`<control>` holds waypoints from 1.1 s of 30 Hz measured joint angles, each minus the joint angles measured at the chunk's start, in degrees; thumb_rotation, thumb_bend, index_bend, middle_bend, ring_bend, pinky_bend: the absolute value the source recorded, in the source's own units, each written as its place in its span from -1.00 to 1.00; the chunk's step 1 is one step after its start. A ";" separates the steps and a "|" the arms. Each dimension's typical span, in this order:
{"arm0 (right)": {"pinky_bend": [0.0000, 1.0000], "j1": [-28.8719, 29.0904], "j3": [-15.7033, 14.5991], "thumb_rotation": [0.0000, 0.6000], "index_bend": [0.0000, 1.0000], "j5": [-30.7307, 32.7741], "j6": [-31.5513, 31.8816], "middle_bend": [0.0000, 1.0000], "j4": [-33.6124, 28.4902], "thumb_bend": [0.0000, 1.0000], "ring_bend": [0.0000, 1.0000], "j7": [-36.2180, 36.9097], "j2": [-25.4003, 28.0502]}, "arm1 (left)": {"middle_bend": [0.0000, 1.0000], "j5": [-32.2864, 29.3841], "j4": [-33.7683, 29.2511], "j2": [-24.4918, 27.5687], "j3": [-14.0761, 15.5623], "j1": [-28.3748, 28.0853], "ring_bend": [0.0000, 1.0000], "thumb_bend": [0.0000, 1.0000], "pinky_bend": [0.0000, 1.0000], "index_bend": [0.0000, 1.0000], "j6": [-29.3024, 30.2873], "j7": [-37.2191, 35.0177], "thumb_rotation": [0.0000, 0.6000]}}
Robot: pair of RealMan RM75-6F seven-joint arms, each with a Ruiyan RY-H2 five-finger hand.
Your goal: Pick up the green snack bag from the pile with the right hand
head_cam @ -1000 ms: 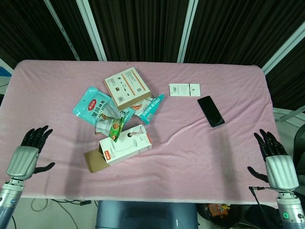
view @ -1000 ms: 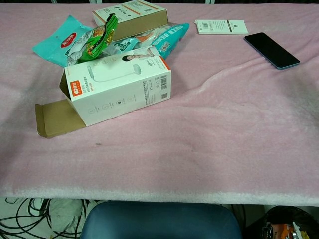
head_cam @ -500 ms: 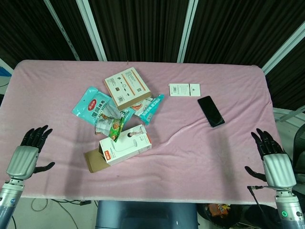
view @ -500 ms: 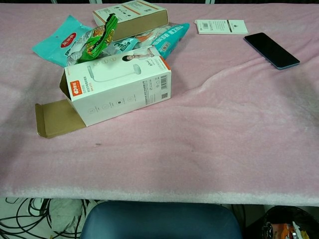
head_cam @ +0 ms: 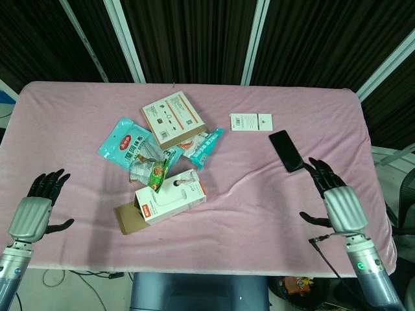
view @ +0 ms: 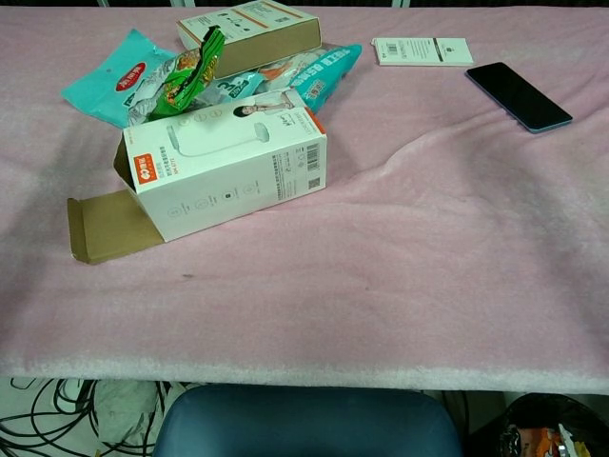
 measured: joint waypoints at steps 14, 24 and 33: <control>-0.45 19.53 10.87 1.00 -1.00 16.64 -17.15 -0.95 -2.04 -0.73 -0.92 -8.53 -11.80 | -1.00 -1.88 -0.23 0.03 -0.50 -0.54 -1.00 -1.00 -1.00 -1.00 -1.77 -0.75 1.00; -0.45 34.04 15.32 1.00 -1.00 28.75 -26.10 -0.95 10.07 -0.74 -0.92 -13.36 -25.15 | -1.00 -3.36 -0.36 0.32 -0.88 -0.94 -1.00 -1.00 -1.00 -1.00 -3.13 -1.80 1.00; -0.45 42.77 17.72 1.00 -1.00 33.13 -29.72 -0.92 22.01 -0.73 -0.89 -13.29 -35.11 | -1.00 -5.20 -0.71 0.52 -1.39 -1.35 -1.00 -1.00 -1.00 -1.00 -4.58 -2.33 1.00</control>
